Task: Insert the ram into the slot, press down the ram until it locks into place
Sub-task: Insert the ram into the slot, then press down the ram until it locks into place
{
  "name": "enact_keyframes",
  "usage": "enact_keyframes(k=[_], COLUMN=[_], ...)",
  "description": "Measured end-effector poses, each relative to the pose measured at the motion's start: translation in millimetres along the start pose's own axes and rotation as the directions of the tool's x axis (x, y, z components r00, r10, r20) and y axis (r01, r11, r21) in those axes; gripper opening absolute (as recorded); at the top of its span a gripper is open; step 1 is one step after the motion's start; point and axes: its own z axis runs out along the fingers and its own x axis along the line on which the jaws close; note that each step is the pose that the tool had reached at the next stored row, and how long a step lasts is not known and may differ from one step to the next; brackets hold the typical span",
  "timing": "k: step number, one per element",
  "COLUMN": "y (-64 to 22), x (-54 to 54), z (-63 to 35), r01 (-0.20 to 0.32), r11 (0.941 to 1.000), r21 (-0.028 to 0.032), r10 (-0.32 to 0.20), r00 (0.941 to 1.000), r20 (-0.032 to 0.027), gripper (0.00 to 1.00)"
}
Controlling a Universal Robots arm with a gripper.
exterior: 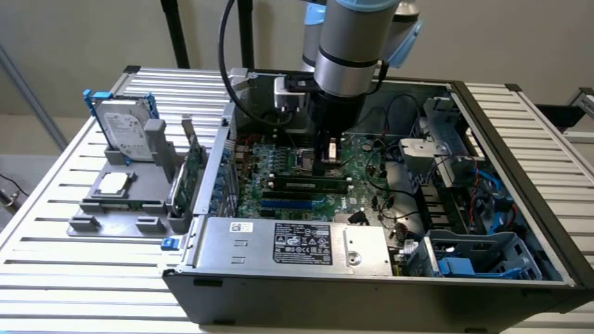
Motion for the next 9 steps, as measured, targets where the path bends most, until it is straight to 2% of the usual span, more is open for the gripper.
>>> enact_keyframes(k=[2, 9], y=[0.0, 0.0], x=[0.0, 0.0], z=[0.0, -0.1], r01=[0.000, 0.000], r11=[1.0000, 1.0000], r21=[0.0000, -0.0001], r10=[0.000, 0.000], r00=[1.0000, 1.0000], r20=[0.0001, 0.0000], gripper=[0.13, 0.11])
